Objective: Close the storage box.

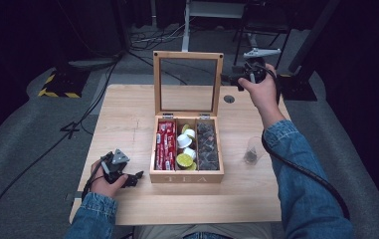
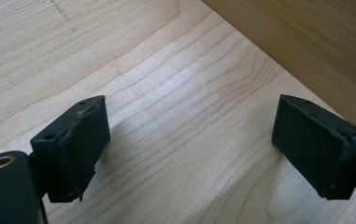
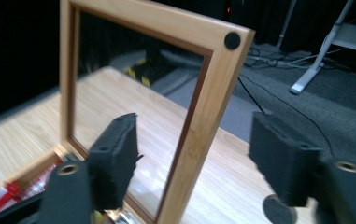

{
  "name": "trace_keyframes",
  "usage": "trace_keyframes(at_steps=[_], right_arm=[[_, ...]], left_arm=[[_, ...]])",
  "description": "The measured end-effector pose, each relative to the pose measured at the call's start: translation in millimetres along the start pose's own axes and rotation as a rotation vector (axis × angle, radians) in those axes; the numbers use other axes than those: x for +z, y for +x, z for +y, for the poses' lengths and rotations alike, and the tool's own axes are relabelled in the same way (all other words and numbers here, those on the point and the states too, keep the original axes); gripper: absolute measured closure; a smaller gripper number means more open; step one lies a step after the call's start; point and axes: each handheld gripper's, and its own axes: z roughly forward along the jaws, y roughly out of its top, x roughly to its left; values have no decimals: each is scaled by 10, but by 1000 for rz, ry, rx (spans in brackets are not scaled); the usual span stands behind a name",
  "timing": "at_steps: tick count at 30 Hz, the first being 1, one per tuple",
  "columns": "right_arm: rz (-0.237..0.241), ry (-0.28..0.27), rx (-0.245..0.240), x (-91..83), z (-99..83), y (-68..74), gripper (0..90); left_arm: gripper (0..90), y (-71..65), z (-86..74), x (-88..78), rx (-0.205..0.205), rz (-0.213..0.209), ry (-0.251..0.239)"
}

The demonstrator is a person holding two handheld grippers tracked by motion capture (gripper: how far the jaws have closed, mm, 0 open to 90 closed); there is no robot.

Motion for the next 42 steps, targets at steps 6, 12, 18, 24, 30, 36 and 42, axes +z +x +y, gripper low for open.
trace_keyframes(at_steps=[6, 12, 18, 24, 30, 36, 42], right_arm=[[-17, 0, 3, 219, 58, -38, 390], [-24, 16, 11, 397, 82, -84, 411], [5, 3, 19, 505, 89, -99, 439], [15, -6, 28, 534, 85, -73, 435], [31, -20, 33, 418, 104, -40, 449], [32, -22, 17, 305, 125, 44, 448], [45, -37, -8, 160, 128, 123, 470]], left_arm=[[116, 9, 4, 1, 7, -6, 4], [112, 22, 16, 11, 13, -7, 3], [112, 22, 17, 11, 13, -5, 3], [112, 21, 17, 11, 13, -6, 4], [113, 22, 17, 11, 14, -5, 5], [112, 21, 17, 9, 14, -6, 8], [113, 21, 19, 10, 17, -6, 9]])
